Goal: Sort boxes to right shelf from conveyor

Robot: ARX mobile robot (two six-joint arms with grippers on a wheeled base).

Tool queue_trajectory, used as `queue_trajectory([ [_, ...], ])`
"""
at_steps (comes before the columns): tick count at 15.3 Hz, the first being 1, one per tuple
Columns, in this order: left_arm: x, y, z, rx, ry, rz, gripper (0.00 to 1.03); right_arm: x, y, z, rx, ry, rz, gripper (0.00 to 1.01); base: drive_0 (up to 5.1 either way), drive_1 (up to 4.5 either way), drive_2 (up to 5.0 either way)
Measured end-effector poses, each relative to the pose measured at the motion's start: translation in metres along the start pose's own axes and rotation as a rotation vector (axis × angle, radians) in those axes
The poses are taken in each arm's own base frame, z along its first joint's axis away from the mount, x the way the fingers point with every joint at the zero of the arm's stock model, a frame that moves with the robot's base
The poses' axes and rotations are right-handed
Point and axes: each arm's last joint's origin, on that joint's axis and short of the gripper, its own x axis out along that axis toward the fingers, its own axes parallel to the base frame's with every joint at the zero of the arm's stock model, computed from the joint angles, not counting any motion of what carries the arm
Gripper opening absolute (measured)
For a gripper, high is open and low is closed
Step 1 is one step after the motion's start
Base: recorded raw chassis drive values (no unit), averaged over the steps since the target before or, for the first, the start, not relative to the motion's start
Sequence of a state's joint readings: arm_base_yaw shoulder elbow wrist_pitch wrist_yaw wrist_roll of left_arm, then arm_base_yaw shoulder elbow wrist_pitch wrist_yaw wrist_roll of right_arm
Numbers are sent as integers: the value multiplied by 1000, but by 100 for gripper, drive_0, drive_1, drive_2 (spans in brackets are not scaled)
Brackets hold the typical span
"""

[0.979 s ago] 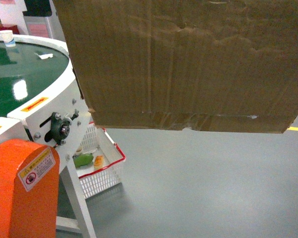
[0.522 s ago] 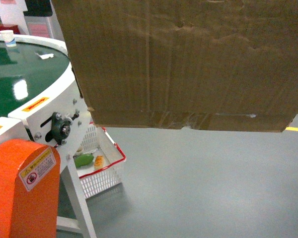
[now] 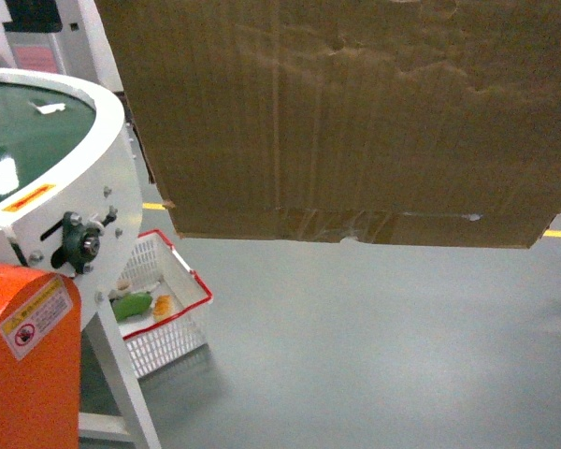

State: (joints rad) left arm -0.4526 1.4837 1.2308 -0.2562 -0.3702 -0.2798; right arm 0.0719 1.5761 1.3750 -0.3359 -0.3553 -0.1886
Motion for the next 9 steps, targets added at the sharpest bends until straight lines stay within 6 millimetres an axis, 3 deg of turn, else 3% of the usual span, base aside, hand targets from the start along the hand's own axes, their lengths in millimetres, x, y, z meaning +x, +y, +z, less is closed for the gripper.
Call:
queue_trajectory([
  [9, 0, 0, 0, 0, 1, 0, 2, 0, 0, 0, 0, 0, 0, 2, -136, -136, -136],
])
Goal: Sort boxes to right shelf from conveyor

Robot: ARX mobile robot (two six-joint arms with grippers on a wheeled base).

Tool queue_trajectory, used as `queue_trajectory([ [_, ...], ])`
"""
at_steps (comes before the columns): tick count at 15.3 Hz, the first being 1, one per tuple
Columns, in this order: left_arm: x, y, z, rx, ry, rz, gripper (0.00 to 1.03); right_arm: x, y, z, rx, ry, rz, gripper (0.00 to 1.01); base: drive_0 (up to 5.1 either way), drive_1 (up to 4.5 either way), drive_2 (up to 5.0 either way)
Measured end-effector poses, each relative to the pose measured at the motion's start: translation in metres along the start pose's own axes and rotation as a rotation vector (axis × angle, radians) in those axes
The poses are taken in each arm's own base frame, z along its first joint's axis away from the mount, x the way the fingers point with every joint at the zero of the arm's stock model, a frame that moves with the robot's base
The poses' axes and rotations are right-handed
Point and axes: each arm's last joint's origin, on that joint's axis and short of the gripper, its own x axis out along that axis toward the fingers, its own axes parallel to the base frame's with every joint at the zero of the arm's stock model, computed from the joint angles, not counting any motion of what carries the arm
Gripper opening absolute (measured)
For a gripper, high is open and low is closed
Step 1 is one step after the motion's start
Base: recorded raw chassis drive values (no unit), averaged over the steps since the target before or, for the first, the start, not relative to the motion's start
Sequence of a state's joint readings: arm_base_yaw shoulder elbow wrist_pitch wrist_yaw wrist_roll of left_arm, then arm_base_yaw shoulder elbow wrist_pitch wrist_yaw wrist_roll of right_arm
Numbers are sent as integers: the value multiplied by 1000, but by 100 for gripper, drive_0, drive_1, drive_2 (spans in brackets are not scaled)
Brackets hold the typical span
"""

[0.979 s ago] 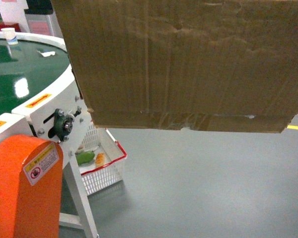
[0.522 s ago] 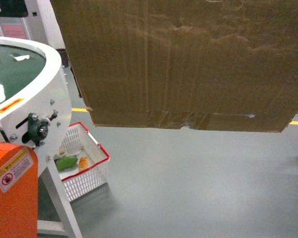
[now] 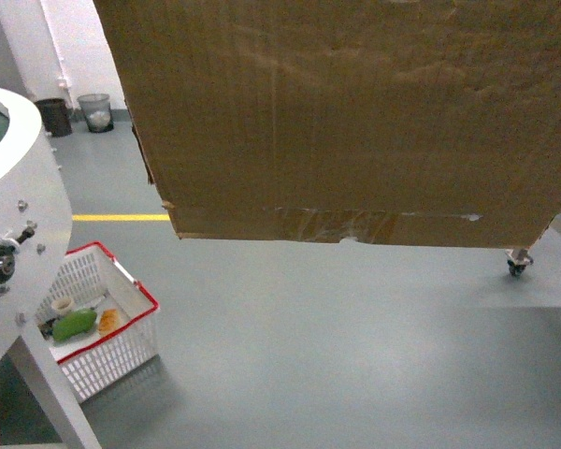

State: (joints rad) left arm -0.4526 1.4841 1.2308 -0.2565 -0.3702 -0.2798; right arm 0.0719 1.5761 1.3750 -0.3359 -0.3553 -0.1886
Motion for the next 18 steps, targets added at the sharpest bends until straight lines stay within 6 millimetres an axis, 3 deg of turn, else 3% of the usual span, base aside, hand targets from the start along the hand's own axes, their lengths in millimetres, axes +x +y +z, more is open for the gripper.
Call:
queue_trajectory([
  [18, 0, 0, 0, 0, 0, 0, 2, 0, 0, 0, 0, 0, 0, 2, -136, -136, -136],
])
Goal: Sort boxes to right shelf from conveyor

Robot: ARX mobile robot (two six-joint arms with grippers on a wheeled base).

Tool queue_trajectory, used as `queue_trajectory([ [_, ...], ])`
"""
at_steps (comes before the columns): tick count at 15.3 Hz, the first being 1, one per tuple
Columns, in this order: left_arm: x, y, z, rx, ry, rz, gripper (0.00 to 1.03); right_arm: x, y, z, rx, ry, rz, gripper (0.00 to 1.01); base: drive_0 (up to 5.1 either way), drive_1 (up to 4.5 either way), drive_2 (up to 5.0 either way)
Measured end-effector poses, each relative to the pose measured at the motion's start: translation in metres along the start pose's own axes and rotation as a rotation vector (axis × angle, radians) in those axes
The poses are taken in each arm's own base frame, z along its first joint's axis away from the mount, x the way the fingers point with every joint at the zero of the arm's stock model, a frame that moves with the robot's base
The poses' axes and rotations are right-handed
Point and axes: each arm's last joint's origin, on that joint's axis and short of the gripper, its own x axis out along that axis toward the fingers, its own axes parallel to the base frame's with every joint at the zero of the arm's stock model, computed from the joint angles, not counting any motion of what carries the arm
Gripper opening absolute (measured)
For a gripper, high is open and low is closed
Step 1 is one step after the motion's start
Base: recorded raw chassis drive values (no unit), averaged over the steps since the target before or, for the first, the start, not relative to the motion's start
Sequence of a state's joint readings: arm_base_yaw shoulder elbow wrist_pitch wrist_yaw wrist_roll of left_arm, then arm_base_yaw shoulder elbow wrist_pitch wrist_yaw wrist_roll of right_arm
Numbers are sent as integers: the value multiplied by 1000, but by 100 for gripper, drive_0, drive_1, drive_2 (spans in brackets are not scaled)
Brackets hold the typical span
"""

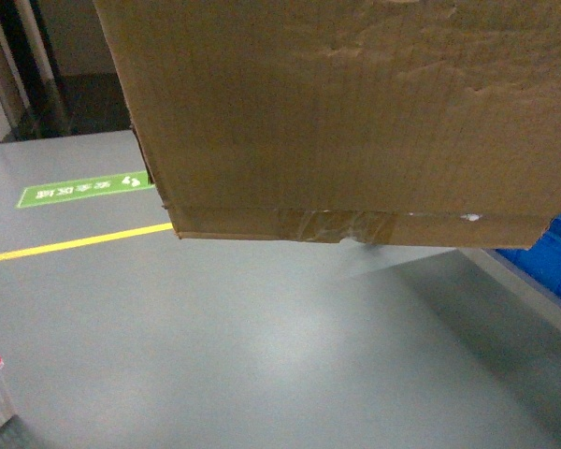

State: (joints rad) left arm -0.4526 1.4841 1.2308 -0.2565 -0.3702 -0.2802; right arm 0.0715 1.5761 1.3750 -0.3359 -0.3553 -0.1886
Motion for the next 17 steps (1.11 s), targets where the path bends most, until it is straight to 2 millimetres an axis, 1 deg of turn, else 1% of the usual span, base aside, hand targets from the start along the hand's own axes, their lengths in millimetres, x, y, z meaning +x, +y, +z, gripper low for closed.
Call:
queue_trajectory([
  [17, 0, 0, 0, 0, 0, -1, 2, 0, 0, 0, 0, 0, -1, 2, -135, -135, -135],
])
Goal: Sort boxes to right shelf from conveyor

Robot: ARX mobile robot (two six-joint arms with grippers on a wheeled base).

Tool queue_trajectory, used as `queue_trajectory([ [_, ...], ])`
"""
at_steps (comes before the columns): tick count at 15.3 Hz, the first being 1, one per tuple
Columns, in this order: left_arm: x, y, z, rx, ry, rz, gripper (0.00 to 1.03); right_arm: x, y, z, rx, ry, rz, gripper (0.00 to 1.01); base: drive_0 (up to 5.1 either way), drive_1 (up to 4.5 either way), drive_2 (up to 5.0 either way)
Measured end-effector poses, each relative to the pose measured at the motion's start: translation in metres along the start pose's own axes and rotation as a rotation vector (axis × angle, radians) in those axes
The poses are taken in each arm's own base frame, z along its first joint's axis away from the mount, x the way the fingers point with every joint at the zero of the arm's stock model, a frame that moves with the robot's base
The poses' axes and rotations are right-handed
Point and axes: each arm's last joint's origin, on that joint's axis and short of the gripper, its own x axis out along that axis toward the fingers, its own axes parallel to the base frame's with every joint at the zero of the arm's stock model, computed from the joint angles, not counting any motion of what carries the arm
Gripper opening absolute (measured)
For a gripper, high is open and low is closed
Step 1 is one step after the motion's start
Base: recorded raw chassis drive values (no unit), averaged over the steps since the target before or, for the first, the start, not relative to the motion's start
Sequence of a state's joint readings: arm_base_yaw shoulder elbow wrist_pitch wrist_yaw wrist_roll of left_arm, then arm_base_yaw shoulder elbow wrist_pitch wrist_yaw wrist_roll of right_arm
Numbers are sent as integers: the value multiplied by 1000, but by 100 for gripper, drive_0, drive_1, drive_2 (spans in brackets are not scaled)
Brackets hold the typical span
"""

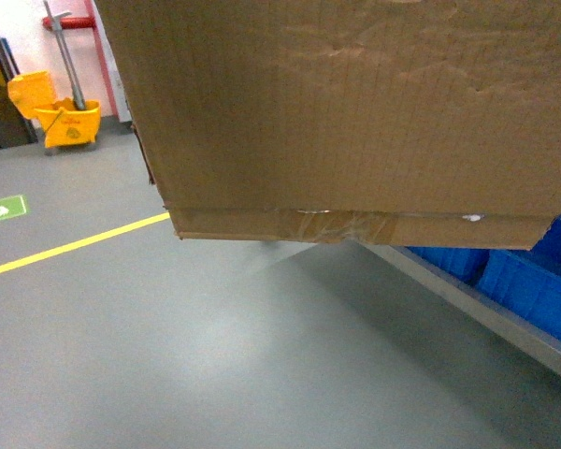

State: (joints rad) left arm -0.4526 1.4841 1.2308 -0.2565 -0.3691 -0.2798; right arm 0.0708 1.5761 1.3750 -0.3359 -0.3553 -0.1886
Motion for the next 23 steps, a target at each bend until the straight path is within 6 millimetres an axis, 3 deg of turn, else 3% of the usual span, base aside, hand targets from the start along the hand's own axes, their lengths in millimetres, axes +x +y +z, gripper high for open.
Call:
queue_trajectory([
  [23, 0, 0, 0, 0, 0, 0, 2, 0, 0, 0, 0, 0, 0, 2, -132, -132, -132],
])
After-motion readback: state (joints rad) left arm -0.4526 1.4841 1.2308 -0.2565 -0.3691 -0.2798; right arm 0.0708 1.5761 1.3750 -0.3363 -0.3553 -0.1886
